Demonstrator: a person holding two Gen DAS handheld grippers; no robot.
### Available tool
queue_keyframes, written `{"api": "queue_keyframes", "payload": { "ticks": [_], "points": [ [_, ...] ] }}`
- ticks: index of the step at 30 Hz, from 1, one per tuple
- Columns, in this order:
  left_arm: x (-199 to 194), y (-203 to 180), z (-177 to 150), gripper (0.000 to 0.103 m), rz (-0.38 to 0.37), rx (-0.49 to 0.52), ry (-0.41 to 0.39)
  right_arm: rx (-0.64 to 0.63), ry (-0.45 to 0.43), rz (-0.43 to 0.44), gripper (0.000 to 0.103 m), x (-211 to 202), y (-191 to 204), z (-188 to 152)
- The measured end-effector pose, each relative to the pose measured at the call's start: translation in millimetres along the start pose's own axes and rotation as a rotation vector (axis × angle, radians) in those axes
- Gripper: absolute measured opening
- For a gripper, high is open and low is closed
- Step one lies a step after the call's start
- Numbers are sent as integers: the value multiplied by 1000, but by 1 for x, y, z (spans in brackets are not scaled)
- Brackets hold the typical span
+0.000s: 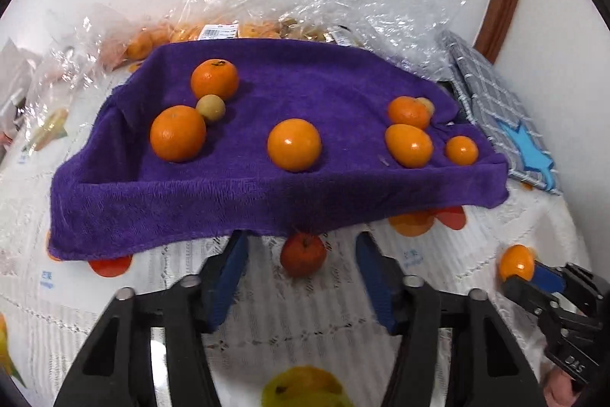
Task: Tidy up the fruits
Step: 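Grasp a small red fruit with the left tool while the right tool holds the orange, then carry the red fruit and the orange over the purple towel with both tools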
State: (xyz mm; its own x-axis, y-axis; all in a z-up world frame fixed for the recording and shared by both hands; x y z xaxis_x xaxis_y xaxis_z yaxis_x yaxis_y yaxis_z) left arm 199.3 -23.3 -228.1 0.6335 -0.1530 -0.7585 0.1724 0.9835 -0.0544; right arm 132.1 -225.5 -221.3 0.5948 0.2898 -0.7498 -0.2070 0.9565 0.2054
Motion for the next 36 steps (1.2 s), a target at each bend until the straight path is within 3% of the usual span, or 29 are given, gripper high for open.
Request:
{"api": "queue_keyframes", "payload": {
  "ticks": [3, 5, 7, 20, 28, 36],
  "points": [
    [-2, 7, -1, 26, 3, -29, -5, -5, 1, 6, 32, 1, 1, 0],
    [-4, 15, -2, 23, -31, -79, -12, -17, 2, 6, 32, 1, 4, 0],
    [-5, 21, -3, 23, -79, -121, -22, -16, 6, 7, 32, 2, 4, -1],
    [-15, 23, -5, 23, -216, -192, -84, -6, 3, 8, 32, 2, 1, -1],
    [-29, 25, -6, 23, -244, -217, -127, 4, -25, 23, 32, -3, 0, 1],
    [-44, 52, -9, 23, -268, -343, -174, 48, -59, 37, 32, -11, -6, 4]
  ]
}}
Point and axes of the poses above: each gripper's, at about its wrist camera, not at the fingertips, and x roughly the way its jaws point, y to its left, z to its top, the point moved 8 cm from there along x, roughly the way its jaws point, and after that the axes turned 4 degrees about x, right-handed, at the moved point
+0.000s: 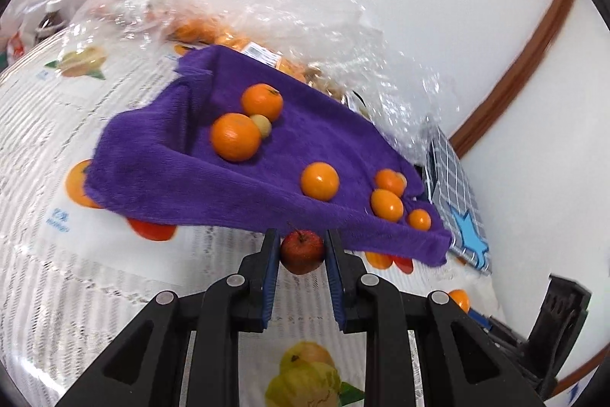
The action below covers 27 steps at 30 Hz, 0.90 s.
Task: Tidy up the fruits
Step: 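Carry the red fruit and the orange over the purple towel with both tools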
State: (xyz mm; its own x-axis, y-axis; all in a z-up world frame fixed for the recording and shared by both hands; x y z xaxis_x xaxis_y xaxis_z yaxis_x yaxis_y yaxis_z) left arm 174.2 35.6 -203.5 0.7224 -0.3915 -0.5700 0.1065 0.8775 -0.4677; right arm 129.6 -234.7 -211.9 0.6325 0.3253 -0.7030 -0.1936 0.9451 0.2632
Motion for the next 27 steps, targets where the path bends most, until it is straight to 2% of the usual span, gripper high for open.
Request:
{"api": "queue_keyframes", "payload": {
  "ticks": [8, 21, 27],
  "points": [
    [-15, 10, 1, 23, 25, -13, -36, 28, -18, 10, 32, -4, -3, 2],
    [-34, 15, 3, 23, -32, -53, -82, 19, -14, -5, 32, -6, -2, 4],
    [-41, 22, 7, 23, -23, -82, -108, 4, -40, 5, 32, -14, 5, 17]
  ]
}}
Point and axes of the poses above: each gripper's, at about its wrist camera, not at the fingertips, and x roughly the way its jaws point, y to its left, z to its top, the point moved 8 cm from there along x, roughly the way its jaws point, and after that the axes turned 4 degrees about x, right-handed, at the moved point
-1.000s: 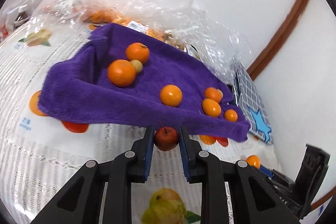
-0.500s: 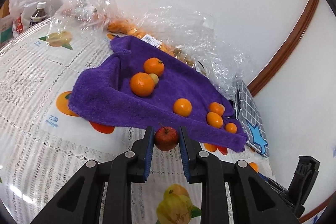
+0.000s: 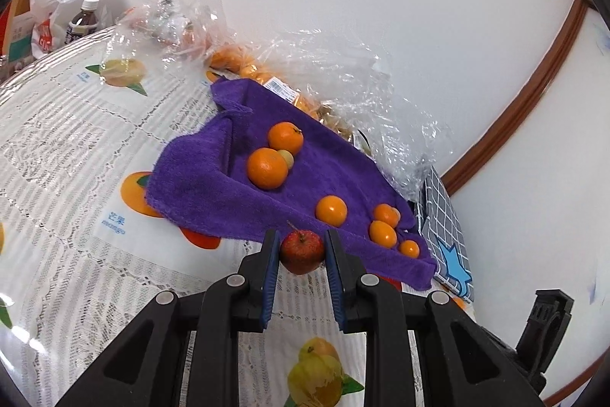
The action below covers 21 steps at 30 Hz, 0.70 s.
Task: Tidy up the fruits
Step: 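Carry the red fruit and the orange over the purple towel with both tools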
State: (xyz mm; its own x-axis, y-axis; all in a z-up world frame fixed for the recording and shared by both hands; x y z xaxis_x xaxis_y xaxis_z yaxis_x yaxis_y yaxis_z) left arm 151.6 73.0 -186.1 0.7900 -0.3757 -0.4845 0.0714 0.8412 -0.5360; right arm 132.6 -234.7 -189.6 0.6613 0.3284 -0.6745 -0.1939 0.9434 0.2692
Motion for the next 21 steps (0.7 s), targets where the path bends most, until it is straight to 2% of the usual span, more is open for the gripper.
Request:
{"api": "queue_keyframes", "payload": {
  "ticks": [6, 11, 21],
  "points": [
    [-8, 1, 6, 23, 62, 40, -40, -8, -46, 26, 32, -12, 10, 19],
    [-15, -9, 17, 23, 64, 93, -58, -16, -85, 35, 32, -18, 18, 36],
    [-13, -25, 71, 23, 100, 164, -105, -47, -122, 39, 32, -5, 27, 70]
  ]
}}
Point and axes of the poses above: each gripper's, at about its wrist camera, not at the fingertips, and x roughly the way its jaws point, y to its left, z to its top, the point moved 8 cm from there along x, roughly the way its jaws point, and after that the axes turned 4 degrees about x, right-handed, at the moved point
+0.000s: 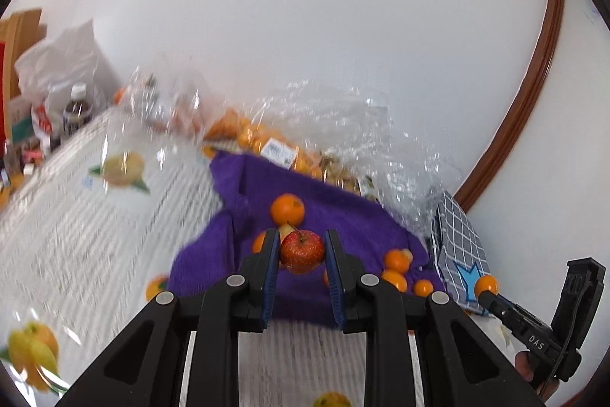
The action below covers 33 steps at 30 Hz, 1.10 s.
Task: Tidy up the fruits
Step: 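Carry the red fruit and the orange over the purple towel with both tools, then lower both held fruits onto the purple towel and open both tools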
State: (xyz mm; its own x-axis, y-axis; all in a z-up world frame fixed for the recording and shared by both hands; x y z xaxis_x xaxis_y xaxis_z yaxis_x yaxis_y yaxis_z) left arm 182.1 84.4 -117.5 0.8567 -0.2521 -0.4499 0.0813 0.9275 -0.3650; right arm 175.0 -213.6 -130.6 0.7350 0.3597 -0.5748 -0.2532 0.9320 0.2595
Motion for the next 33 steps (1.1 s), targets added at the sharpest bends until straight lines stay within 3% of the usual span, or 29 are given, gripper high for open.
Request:
{"api": "queue_keyframes", "payload": {
  "ticks": [8, 13, 18, 25, 28, 33],
  "points": [
    [17, -21, 44, 23, -7, 48, -35, 8, -36, 0, 32, 18, -5, 27],
    [40, -32, 53, 23, -24, 45, -19, 21, -64, -16, 32, 27, -14, 47],
    [73, -23, 40, 23, -21, 6, 24, 48, -60, -28, 32, 44, -27, 51],
    [96, -9, 18, 23, -15, -9, 73, 79, 35, -32, 31, 78, -40, 27],
    [100, -11, 14, 23, -47, -16, 92, 74, 66, -39, 31, 87, -40, 21],
    [114, -21, -2, 23, -66, 8, 162, 30, 89, -113, 31, 98, -42, 13]
  ]
}}
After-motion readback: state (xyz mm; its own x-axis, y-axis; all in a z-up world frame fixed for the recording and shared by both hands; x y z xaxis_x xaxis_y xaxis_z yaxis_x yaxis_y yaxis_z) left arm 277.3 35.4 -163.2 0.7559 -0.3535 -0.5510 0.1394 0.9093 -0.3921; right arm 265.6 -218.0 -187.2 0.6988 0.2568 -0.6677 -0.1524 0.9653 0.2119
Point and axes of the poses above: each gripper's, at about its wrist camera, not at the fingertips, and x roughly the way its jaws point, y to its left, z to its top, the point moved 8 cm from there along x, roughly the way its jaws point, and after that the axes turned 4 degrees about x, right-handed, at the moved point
